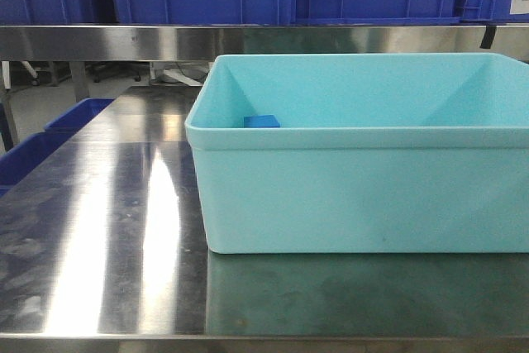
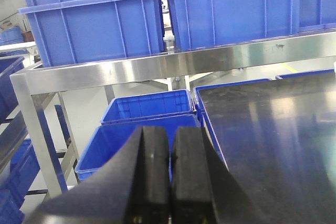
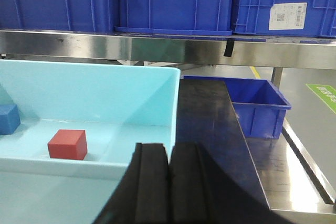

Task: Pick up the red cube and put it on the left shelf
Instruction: 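Move the right gripper over the turquoise tub toward the red cube, then lower the right gripper into the tub and close on the red cube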

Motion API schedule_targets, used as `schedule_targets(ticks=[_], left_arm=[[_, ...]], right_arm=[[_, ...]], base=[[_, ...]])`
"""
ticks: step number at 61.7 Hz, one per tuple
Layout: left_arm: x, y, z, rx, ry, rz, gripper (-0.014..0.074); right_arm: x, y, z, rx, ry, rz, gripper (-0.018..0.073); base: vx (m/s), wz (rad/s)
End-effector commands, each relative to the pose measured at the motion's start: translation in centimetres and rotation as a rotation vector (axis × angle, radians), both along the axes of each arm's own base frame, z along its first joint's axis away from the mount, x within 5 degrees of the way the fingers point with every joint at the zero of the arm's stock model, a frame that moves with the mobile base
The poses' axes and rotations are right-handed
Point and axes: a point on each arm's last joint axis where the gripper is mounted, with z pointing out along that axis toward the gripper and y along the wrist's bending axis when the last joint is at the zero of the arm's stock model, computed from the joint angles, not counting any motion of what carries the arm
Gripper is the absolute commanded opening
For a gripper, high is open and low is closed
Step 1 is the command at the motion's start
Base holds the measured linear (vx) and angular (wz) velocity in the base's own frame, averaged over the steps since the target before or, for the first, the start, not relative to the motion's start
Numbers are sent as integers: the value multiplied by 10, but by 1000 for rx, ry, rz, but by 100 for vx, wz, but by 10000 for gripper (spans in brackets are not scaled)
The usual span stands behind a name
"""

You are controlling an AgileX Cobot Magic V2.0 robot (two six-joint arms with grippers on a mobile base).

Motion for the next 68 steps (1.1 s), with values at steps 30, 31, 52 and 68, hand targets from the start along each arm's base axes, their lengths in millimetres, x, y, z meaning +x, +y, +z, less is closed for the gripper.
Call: schedule_targets(ticks=[30, 31, 52, 68], left_arm=[[1, 0, 0, -13, -52, 4, 106], [1, 0, 0, -13, -52, 4, 106], [1, 0, 0, -13, -52, 4, 106], [1, 0, 0, -13, -52, 4, 106]], right_arm=[[54, 3, 97, 32, 39, 3, 67], [59, 3, 99, 31, 55, 4, 67], [155, 28, 150, 4, 295, 86, 71], [208, 86, 146, -61, 491, 248, 340]], base=[[0, -2], [-8, -45], [0, -1], [0, 0]])
